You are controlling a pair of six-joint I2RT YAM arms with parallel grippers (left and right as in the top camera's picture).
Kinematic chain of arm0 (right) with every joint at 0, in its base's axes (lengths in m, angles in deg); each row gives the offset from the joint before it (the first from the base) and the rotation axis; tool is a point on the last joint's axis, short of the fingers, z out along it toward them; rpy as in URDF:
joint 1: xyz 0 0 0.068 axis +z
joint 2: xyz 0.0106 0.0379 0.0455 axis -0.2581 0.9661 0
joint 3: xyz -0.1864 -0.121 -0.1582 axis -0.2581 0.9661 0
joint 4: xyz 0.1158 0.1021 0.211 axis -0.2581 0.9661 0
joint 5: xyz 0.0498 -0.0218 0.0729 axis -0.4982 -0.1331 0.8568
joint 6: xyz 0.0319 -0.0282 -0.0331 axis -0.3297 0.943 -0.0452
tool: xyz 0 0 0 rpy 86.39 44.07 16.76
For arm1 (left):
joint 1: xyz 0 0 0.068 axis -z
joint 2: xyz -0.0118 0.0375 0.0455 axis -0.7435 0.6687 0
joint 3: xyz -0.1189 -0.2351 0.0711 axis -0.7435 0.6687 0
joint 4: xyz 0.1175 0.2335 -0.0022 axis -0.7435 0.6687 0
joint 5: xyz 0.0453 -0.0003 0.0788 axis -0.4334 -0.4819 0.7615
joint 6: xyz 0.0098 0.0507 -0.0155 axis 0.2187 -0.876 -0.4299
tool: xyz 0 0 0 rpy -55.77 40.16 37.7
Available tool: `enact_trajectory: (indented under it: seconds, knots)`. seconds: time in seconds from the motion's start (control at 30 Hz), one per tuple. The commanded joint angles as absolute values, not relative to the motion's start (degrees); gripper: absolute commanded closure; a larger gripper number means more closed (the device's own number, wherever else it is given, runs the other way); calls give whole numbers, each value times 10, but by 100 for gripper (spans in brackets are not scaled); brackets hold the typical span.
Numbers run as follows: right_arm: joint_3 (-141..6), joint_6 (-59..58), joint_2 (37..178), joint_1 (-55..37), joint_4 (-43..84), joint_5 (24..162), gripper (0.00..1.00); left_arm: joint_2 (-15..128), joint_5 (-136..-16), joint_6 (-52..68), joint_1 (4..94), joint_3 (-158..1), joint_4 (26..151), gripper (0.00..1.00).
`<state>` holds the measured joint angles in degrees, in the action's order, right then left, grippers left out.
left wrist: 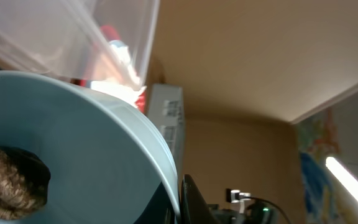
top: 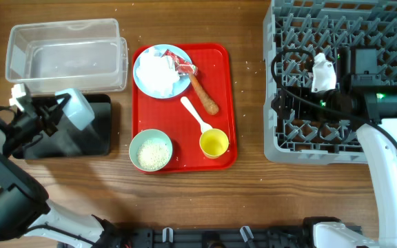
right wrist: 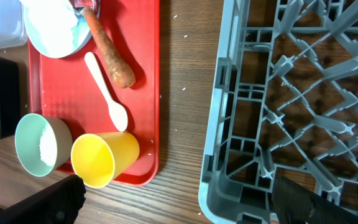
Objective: Sort waste into correct bins and load items into the dishwasher rack
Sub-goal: 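Tip the blue bowl over the black tray to dump food scraps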
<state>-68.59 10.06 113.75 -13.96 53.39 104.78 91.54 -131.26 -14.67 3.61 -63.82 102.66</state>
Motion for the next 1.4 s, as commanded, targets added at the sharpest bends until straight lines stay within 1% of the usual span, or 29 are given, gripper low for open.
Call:
enact_trajectory:
  seconds: [0.0,0.27,0.5,0.67,0.73,0.93,1.0,1.13,1.2,1.37]
  knots:
    - [-698,105,1131,-136,535,1040,1,918,-1376,-162,17,-635,1027,96]
    - [-698,105,1131,-136,537,1040,1,918,-1388,-129,-28,-635,1030,96]
    - [-698,104,1131,-136,537,1040,1,918,-1381,-129,-65,-635,1035,96]
    - [-698,105,1131,-136,537,1040,1,918,-1322,-132,-64,-635,1030,96]
    - [-698,105,1131,-136,537,1040,1,918,-1326,-161,-57,-635,1005,96]
    - [-698,104,1131,-136,535,1040,1,918,-1329,-174,-10,-635,916,96]
    - [-698,104,1131,-136,536,1040,1,918,-1375,-218,11,-635,897,96]
    - [-698,105,1131,-136,541,1040,1,918,-1388,-205,26,-635,906,96]
    - [-698,110,1131,-136,546,1040,1,918,-1388,-197,22,-635,930,96]
    - [-698,119,1131,-136,548,1040,1,917,-1388,-140,7,-635,935,96]
